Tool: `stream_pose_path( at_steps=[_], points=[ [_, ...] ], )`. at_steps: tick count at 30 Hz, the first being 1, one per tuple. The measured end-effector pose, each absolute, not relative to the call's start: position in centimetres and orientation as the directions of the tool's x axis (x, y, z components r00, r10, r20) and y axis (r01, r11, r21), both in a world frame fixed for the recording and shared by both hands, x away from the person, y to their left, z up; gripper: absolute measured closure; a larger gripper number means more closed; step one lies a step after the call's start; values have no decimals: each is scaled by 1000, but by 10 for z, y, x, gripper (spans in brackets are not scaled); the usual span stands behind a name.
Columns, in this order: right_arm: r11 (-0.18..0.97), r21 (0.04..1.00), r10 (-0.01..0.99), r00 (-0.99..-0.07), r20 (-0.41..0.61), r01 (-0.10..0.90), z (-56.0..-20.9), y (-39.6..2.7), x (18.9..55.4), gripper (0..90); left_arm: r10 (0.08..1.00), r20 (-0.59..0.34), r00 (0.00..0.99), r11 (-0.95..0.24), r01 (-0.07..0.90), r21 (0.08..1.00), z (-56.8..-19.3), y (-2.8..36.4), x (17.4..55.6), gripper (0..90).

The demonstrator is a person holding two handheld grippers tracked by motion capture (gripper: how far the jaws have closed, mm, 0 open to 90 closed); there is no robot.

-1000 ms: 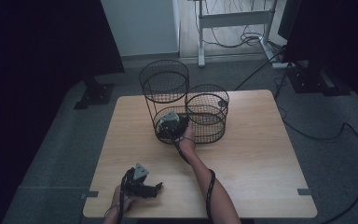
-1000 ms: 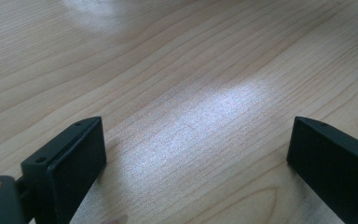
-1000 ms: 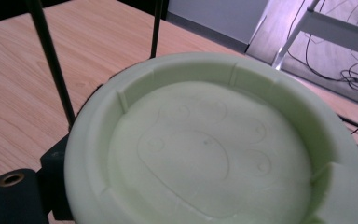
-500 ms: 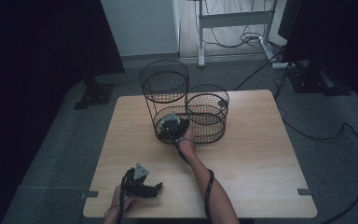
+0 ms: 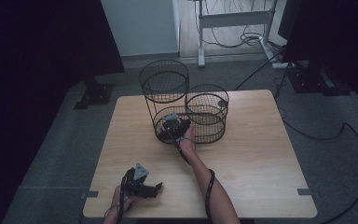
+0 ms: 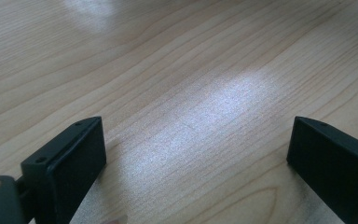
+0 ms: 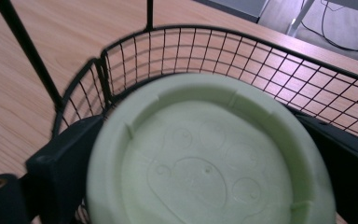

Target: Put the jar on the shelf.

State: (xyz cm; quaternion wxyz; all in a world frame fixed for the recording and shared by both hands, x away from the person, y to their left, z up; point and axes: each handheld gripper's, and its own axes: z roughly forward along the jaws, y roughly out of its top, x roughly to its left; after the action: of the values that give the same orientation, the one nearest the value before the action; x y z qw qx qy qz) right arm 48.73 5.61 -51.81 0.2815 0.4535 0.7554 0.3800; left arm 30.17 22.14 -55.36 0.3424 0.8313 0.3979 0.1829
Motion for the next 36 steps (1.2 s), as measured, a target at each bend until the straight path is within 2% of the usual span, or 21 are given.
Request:
stream_pose_path(
  at_steps=[11,23,31,36],
  points=[
    [249,860,895,-445,-28,446,-508,46,467,14,787,32,617,-449,536,715,-554,221,302,41],
    [277,877,876,-478,-64,391,-505,34,440,14,787,31,616,-449,537,714,-554,221,302,41],
    [257,899,872,-487,-58,354,-496,9,414,18,789,28,614,-447,542,711,-554,222,302,41],
    [257,914,860,-506,-67,314,-489,-19,385,20,790,26,613,-445,543,712,-554,222,302,41]
  ],
)
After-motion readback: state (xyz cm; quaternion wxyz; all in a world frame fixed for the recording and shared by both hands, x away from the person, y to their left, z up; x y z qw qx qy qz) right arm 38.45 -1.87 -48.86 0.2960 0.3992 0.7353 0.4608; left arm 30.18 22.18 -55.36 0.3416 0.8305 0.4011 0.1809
